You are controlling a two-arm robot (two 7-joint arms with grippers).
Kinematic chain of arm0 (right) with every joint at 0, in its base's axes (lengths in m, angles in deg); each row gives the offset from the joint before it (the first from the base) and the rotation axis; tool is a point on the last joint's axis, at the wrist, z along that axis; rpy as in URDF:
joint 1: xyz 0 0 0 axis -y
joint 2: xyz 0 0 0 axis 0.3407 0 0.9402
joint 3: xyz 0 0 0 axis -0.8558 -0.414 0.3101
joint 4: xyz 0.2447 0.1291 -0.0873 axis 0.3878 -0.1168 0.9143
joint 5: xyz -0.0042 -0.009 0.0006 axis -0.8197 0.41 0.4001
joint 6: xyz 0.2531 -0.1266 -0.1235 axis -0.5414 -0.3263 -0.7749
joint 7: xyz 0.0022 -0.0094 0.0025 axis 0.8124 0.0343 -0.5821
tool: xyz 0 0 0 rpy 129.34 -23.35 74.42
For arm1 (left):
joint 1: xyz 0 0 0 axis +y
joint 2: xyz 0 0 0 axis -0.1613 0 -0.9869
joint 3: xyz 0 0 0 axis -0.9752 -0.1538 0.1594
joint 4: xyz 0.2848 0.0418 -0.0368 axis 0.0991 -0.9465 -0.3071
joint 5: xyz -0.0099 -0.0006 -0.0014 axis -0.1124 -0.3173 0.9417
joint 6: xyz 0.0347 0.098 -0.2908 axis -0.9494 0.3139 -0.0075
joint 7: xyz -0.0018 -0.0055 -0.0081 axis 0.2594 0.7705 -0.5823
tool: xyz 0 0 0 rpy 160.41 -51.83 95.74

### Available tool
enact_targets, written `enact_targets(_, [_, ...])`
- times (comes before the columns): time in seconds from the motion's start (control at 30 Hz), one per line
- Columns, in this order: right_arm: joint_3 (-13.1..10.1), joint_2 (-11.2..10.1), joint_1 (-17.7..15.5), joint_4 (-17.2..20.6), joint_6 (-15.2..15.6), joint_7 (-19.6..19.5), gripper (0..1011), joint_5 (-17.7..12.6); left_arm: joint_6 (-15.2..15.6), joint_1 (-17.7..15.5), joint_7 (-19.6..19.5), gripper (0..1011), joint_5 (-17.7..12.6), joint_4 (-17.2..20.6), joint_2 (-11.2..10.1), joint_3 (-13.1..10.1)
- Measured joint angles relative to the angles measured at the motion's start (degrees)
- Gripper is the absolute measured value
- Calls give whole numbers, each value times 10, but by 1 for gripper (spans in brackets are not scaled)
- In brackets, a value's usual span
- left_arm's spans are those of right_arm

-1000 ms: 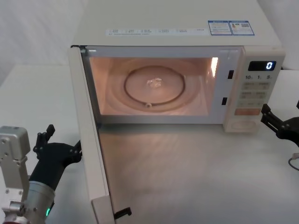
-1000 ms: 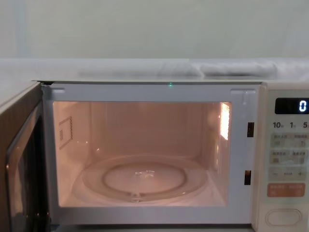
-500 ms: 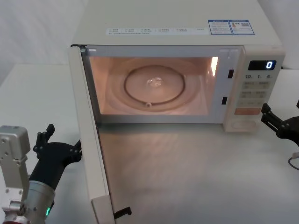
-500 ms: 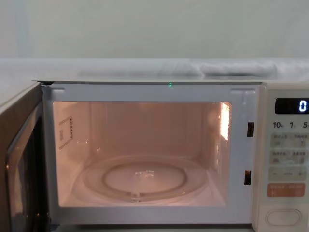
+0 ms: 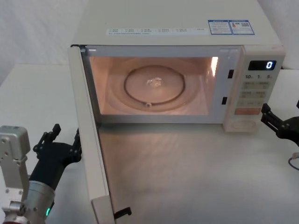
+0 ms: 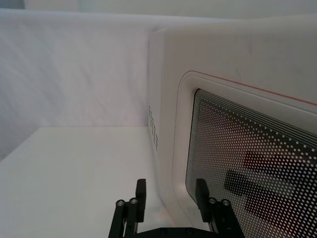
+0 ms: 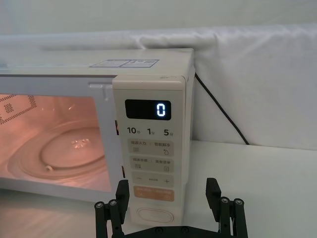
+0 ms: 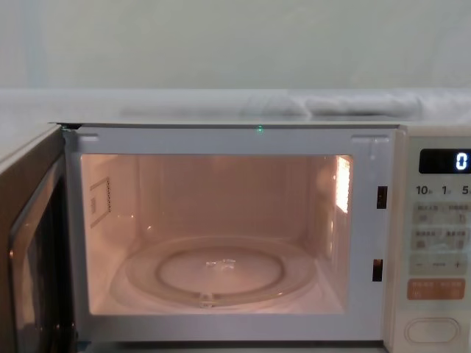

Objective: Press the button to open the microwave door with one hand; close the microwave door with the other hand.

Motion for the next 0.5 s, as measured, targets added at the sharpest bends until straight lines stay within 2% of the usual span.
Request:
enact_targets(0.07, [0, 0, 0, 0, 0, 0, 1002, 0, 0, 0, 0, 635, 0, 0, 0, 0])
enact_targets(0.13, [0, 0, 0, 0, 0, 0, 1002, 0, 0, 0, 0, 533, 0, 0, 0, 0])
enact_targets(0.27, [0, 0, 0, 0, 0, 0, 1002, 0, 0, 0, 0, 429, 0, 0, 0, 0])
enact_targets(0.3, [0, 0, 0, 0, 0, 0, 1002, 0, 0, 0, 0, 363, 0, 0, 0, 0])
enact_targets(0.37, [0, 0, 0, 0, 0, 0, 1002, 0, 0, 0, 0, 325, 0, 0, 0, 0])
enact_targets(0.4, [0, 0, 0, 0, 0, 0, 1002, 0, 0, 0, 0, 266, 0, 0, 0, 0])
enact_targets(0.5, [0, 0, 0, 0, 0, 0, 1002, 0, 0, 0, 0, 181, 0, 0, 0, 0])
